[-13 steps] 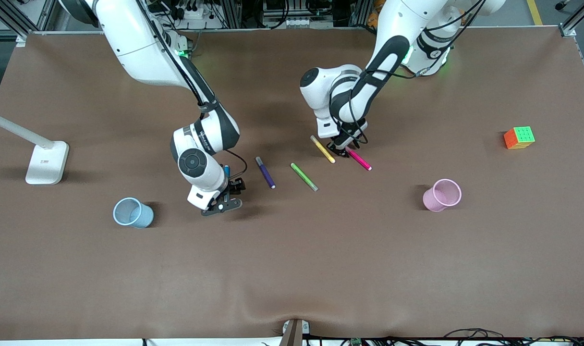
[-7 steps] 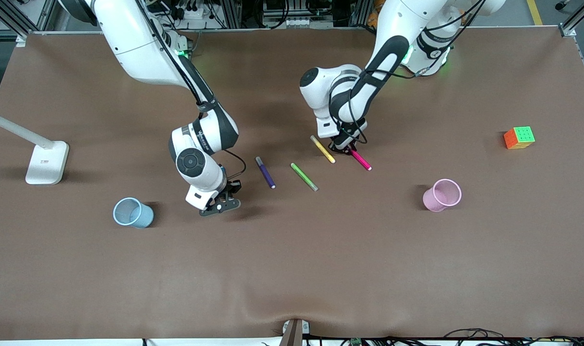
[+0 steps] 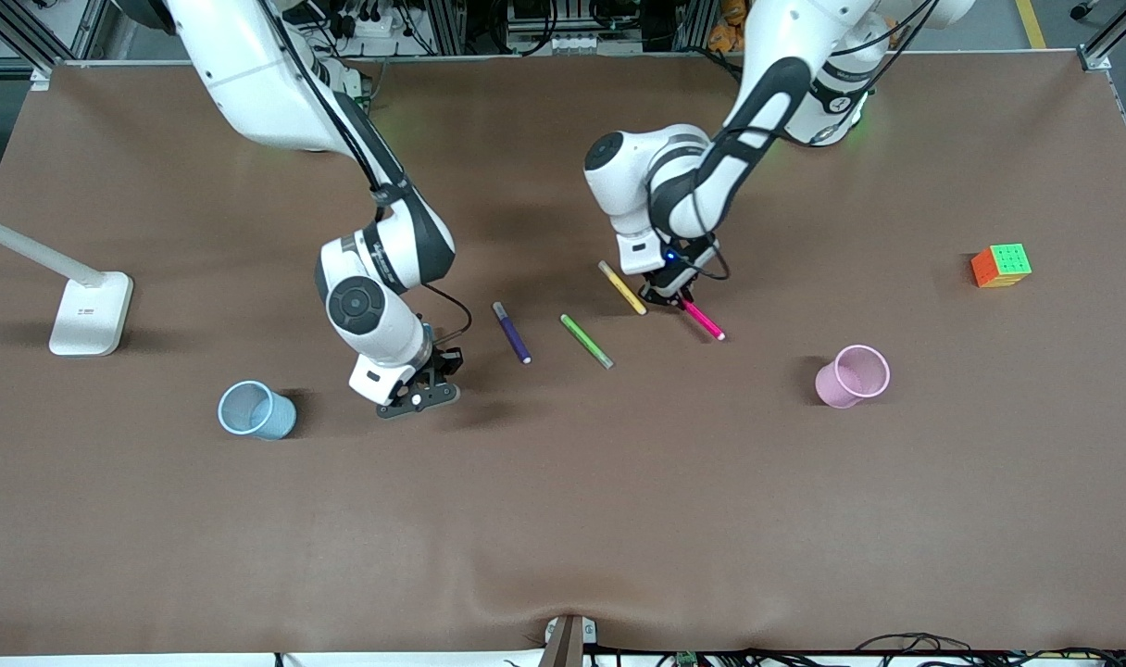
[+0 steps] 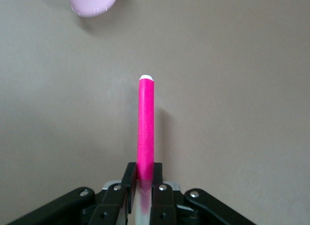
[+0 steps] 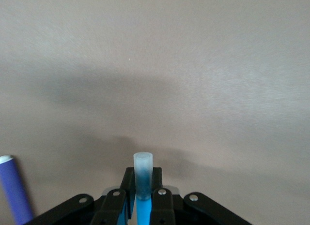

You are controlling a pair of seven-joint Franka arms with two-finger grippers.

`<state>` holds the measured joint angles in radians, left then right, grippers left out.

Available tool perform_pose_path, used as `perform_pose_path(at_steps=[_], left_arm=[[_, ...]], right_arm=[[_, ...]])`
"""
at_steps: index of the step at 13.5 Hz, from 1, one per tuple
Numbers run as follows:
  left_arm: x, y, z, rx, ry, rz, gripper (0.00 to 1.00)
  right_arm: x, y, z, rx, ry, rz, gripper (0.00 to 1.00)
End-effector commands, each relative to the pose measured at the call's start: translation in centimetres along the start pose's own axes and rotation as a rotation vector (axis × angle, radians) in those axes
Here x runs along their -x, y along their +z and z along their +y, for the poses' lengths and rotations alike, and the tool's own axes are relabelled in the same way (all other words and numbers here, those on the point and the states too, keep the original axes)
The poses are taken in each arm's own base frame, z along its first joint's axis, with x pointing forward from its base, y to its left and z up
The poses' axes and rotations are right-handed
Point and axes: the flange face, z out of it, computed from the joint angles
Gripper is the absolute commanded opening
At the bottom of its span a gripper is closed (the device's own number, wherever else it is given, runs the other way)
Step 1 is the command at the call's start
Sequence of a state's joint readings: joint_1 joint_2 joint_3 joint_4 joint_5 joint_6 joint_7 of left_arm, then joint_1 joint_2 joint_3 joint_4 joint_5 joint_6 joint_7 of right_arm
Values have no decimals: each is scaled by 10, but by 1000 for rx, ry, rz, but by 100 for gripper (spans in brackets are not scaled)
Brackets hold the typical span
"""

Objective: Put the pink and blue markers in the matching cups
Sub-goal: 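Lift the blue marker toward the blue cup while the left gripper carries pink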

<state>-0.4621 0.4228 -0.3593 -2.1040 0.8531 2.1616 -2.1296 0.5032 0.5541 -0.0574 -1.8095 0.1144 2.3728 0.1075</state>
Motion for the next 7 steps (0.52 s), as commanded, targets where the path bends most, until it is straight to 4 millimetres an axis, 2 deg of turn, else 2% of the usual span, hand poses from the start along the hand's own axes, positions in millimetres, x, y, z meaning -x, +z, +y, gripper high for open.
perform_pose_path(at_steps=[1,2,5,7], left_arm=[[-45,-26,-1,10,-8,-51,0],[-69,-34,-3,12,-26,-69,0],[-125,-52,-16,27,3,-123,0],[-158,-67,-25,49,42,-169,0]], right_arm=[[-1,-38,5,-28,-27,8,0],[-5,-45,4,-30,-73,31,0],[-31,-83,-6,-39,-133,124,0],[-39,-109,3,-37,-187,174,0]])
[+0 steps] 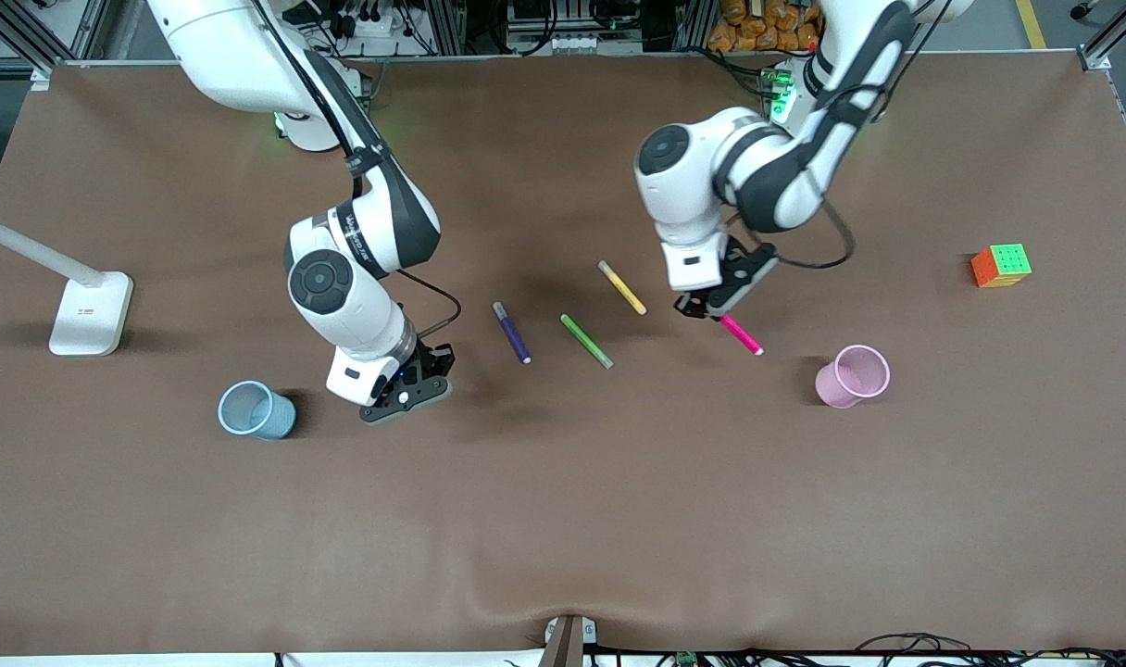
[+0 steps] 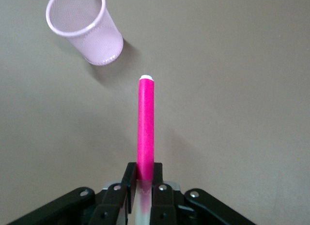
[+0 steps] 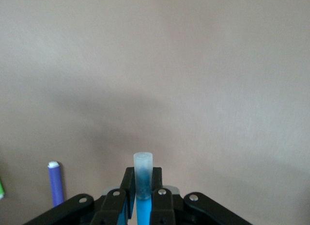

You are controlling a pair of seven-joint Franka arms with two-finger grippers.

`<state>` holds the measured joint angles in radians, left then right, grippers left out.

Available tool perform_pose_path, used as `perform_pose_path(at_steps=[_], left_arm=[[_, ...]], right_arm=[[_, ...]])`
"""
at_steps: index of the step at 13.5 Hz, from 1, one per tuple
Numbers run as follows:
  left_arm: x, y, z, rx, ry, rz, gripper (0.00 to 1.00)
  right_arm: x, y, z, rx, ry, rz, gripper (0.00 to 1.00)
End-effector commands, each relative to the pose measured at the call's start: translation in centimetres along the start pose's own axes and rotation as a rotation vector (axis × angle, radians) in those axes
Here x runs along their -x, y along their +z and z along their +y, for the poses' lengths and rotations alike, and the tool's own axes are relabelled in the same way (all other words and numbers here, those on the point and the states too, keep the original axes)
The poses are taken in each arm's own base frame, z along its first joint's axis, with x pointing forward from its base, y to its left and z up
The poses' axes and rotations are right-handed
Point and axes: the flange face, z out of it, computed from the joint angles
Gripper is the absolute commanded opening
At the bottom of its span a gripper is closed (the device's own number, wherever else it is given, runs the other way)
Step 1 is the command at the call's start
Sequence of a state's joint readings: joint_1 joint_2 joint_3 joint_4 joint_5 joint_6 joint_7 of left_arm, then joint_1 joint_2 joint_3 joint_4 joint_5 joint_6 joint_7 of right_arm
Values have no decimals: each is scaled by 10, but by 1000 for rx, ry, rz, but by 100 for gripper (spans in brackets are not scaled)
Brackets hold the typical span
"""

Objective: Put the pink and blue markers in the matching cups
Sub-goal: 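Lift the blue marker toward the blue cup while the left gripper carries pink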

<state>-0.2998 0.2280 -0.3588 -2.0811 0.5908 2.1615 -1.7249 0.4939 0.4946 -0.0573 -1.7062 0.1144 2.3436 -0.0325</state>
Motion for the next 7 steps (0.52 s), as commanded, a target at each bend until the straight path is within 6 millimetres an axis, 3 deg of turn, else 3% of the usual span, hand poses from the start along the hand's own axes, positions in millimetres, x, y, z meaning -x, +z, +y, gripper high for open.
perform_pose_path(at_steps=[1,5,7], left_arm=[[-44,-30,-22,31,44,-45,0],[-97,-57,-34,27,90,-132,0],[-121,-72,-36,36,94,-192,0]], right_arm=[[-16,-45,22,-12,-63,81,0],[-23,-84,108,50,-141,220,0],[-25,-110,132,77,-131,279,0]])
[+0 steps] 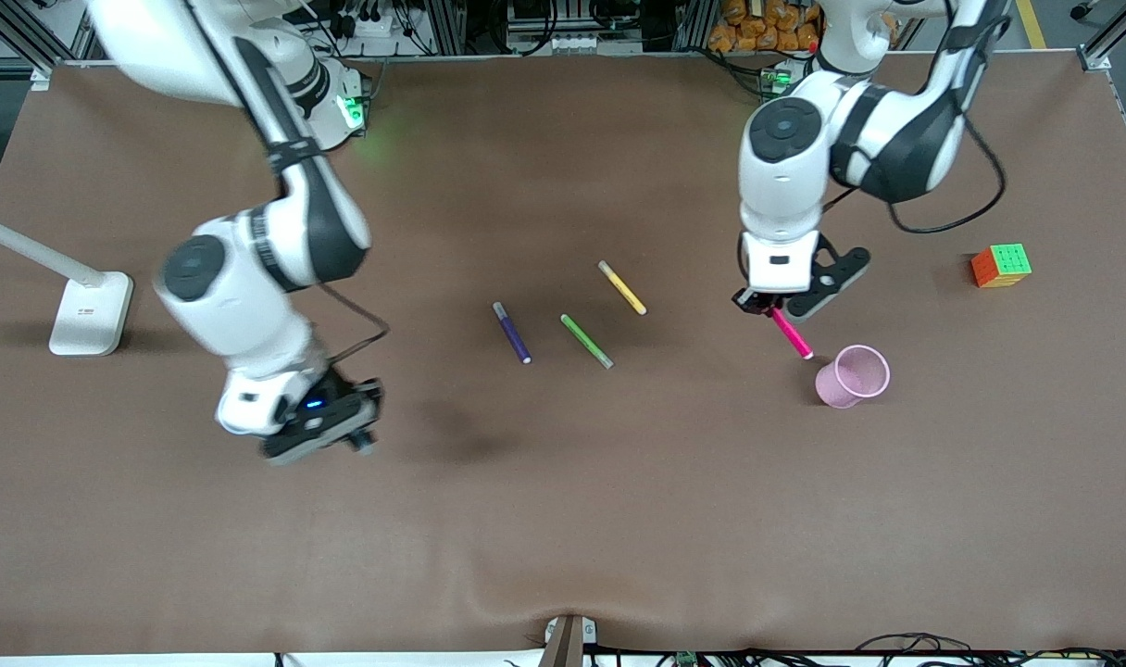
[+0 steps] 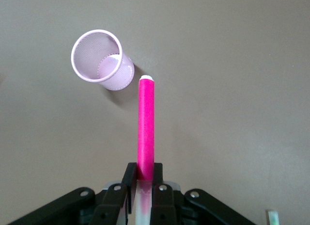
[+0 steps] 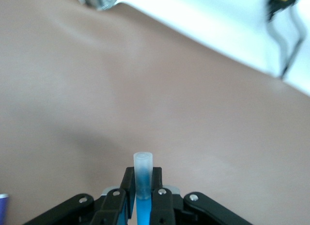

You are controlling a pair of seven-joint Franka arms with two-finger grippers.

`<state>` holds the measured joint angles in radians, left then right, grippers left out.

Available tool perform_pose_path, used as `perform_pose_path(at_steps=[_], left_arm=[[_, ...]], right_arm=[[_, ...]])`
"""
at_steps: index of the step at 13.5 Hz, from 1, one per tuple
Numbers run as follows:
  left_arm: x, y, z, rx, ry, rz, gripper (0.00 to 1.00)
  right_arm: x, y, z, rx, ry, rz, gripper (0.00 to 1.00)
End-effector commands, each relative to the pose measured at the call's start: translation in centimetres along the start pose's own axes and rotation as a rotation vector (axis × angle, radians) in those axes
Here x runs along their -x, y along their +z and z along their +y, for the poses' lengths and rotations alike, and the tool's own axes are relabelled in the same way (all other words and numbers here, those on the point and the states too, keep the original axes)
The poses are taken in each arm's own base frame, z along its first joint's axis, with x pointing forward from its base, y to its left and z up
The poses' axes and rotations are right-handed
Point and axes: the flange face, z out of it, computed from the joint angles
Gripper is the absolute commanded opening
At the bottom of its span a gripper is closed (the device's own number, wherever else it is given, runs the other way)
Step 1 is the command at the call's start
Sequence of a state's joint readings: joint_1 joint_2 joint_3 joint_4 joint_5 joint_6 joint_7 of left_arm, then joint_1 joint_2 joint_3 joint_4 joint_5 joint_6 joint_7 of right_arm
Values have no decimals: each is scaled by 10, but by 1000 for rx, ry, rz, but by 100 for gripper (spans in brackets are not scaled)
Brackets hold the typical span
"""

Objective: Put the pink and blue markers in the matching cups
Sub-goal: 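Lift the blue marker toward the blue cup while the left gripper carries pink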

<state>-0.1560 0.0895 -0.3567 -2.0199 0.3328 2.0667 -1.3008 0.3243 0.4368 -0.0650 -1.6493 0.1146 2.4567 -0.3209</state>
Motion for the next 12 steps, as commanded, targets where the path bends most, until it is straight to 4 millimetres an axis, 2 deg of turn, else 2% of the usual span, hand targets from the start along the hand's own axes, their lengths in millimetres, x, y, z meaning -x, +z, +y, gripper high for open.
perform_pose_path(at_steps=[1,2,4,6,8,10,12], left_arm=[[-33,-29,-7,25,-4,-84,0],[-50,-31,-15,33,-4,-122,0],[-84,-21,-41,31,16,-196,0],[-111,-14,-69,33,27,-250,0],[-135,-4,-95,69,22,-331,0],[-144,11,-107,85,19,-384,0],[-151,31,-113,86,4,-429,0]], right_arm=[[-5,-34,29,20,10,79,0],[-10,-44,38,37,17,113,0],[-21,-63,57,90,21,199,0],[-21,-74,80,149,18,285,0],[-11,-89,118,219,-28,333,0],[7,-97,151,286,-69,363,0],[30,-87,149,295,-59,361,0]])
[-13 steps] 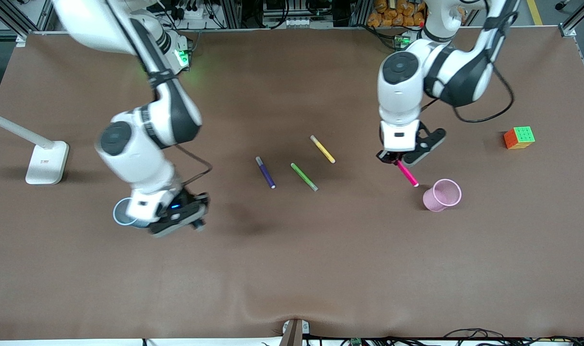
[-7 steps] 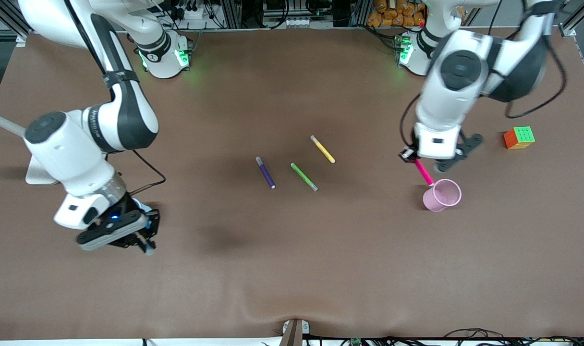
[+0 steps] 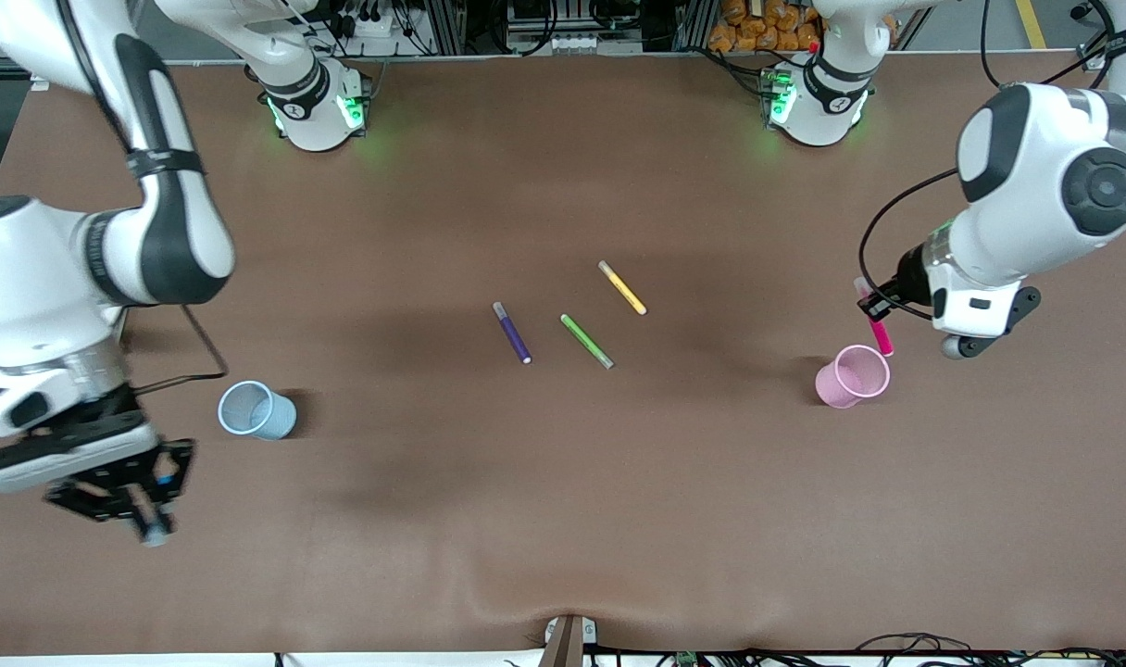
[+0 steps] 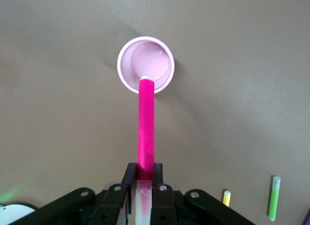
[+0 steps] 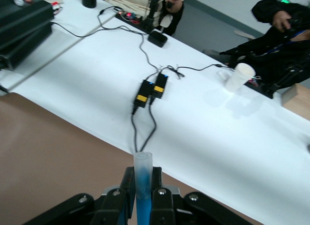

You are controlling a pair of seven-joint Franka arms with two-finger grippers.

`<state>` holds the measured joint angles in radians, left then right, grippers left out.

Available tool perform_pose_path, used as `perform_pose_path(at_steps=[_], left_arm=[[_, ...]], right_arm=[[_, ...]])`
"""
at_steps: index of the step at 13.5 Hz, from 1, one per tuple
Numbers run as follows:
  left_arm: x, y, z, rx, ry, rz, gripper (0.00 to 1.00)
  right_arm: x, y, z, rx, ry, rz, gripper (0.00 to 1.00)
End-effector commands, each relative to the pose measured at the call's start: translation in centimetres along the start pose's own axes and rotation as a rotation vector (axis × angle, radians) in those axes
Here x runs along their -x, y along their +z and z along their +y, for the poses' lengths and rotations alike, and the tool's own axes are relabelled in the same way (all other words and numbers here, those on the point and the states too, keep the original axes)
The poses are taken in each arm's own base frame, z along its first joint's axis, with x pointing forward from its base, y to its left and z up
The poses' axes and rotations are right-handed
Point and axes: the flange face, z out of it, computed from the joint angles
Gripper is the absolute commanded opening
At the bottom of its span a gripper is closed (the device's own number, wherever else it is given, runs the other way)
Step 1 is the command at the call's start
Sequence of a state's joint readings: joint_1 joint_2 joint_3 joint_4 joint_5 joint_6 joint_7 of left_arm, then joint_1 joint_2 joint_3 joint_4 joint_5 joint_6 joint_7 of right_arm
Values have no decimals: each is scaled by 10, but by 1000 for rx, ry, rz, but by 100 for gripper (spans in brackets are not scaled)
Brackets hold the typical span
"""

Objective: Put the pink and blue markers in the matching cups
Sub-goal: 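Lift the blue marker toward the blue cup while the left gripper carries pink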

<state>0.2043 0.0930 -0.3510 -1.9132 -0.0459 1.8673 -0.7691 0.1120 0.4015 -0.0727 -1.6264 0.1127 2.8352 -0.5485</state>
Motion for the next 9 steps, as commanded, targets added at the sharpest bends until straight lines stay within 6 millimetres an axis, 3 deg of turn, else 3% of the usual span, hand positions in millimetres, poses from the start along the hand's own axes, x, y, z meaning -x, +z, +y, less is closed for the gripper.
perform_pose_path(at_steps=[1,5,9], left_arm=[[-12,17,-5,4,9,-63,0],[-40,50,-16,33,-21,-162,0],[-61,53,-19,55,-31,-172,0]], right_arm=[[33,-2,-15,-2,-12,1,0],[80,16,-52,0,-22,3,0],[121,14,-86,-56,-1,-79,0]])
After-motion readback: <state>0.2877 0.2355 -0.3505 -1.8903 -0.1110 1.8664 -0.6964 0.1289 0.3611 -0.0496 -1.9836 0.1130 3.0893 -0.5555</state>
